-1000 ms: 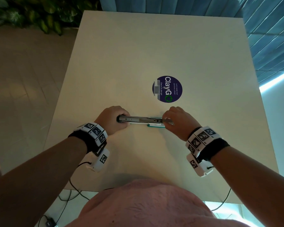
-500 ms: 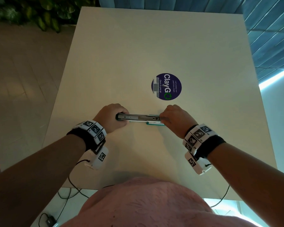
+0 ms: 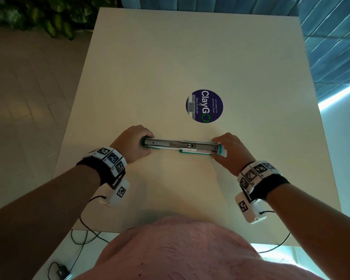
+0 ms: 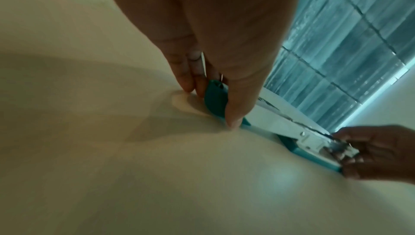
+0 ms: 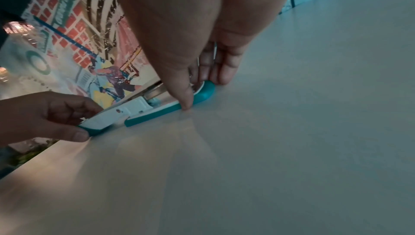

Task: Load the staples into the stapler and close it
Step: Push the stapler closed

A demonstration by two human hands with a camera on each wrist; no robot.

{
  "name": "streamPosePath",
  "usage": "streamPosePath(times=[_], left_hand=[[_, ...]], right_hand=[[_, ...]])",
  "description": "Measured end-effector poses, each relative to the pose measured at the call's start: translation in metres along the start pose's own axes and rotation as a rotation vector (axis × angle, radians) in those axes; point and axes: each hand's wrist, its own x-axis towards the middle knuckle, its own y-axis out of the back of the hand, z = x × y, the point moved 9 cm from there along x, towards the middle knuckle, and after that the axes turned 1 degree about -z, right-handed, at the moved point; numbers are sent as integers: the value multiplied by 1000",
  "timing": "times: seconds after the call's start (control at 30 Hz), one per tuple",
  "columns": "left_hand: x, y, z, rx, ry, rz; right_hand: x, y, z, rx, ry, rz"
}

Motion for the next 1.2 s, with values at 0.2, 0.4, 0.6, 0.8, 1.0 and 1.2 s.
streamPosePath(times=[0.2, 0.4, 0.6, 0.8, 1.0, 1.2], left_hand=[[-5, 19, 1, -129, 11, 38], [-6, 39, 54, -272, -115, 73], [18, 5, 120, -198, -305, 30], [39, -47, 147, -33, -363, -100], [49, -69, 146, -6, -351, -171], [52, -77, 146, 38, -339, -191]], right_hand=[[4, -1, 3, 36, -10, -13], [5, -4, 7, 50, -8, -27], [6, -4, 8, 56, -6, -13], [6, -3, 9, 35, -9, -15], [8, -3, 14, 79, -6, 7], [9, -4, 14, 68, 8, 2]])
